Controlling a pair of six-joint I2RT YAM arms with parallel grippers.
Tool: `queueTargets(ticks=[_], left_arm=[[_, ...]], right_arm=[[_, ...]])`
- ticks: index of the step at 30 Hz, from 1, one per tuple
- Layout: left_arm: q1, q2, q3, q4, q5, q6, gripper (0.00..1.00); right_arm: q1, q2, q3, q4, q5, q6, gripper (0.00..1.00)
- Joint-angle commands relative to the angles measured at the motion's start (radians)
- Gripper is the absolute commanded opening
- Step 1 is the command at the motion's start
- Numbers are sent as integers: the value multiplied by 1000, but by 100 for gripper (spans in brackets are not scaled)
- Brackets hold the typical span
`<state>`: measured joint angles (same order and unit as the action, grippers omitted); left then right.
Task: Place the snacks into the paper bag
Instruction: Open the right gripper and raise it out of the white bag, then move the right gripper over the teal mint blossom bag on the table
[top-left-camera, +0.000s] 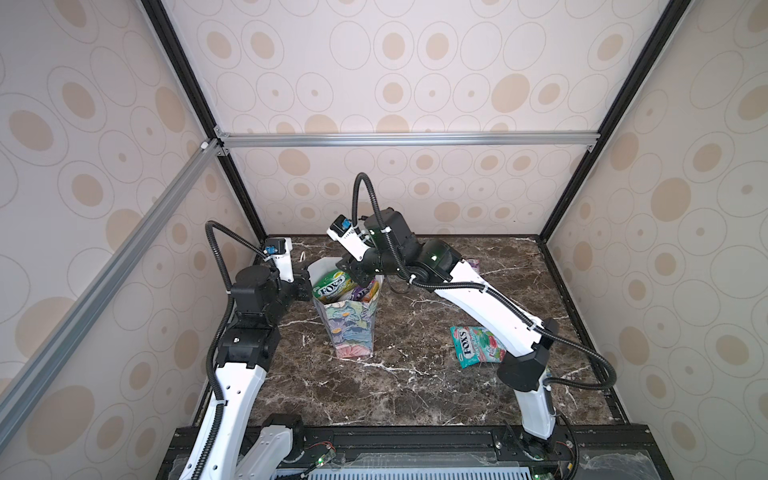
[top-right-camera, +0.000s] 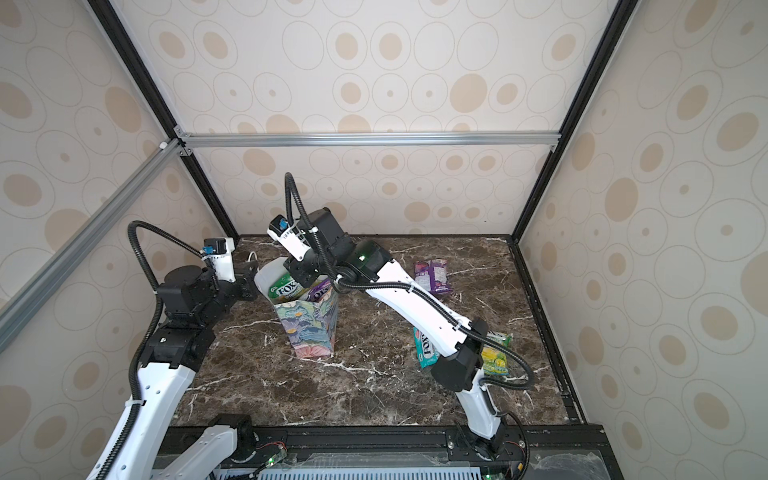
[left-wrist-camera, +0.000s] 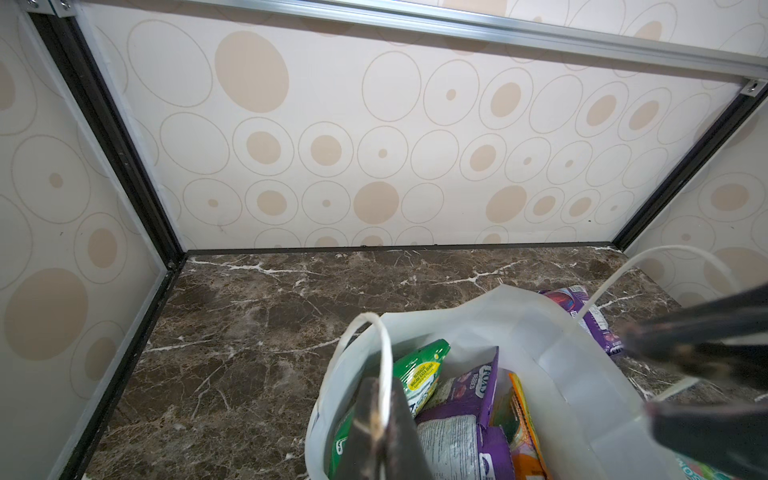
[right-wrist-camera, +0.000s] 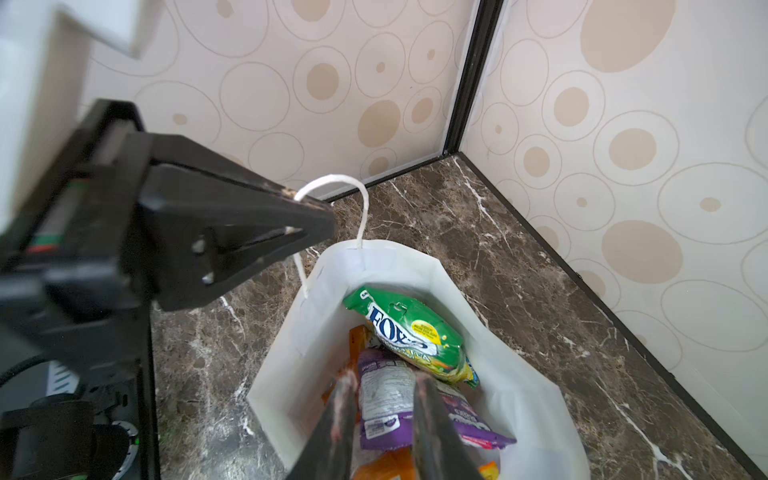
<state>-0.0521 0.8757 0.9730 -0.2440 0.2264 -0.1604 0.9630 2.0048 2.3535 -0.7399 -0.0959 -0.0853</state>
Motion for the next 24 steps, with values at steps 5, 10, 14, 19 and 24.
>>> queueTargets(ticks=[5, 10, 14, 19, 24], left_arm=[[5, -12, 11, 21, 5, -7, 4], [5, -11, 9, 25, 11, -9, 4], [4, -15, 11, 18, 1, -6, 4], [5, -17, 7, 25, 4, -7, 4], [3, -10, 13, 20, 4, -7, 4]], right_arm=[[-1, -239, -255, 158, -17, 38, 27], [-1, -384, -454, 238, 55, 48, 28], [-2, -501, -670, 328, 110, 100, 28], [-8, -613, -824, 312, 209, 137, 28], [-15, -733, -957, 313, 306, 163, 28]])
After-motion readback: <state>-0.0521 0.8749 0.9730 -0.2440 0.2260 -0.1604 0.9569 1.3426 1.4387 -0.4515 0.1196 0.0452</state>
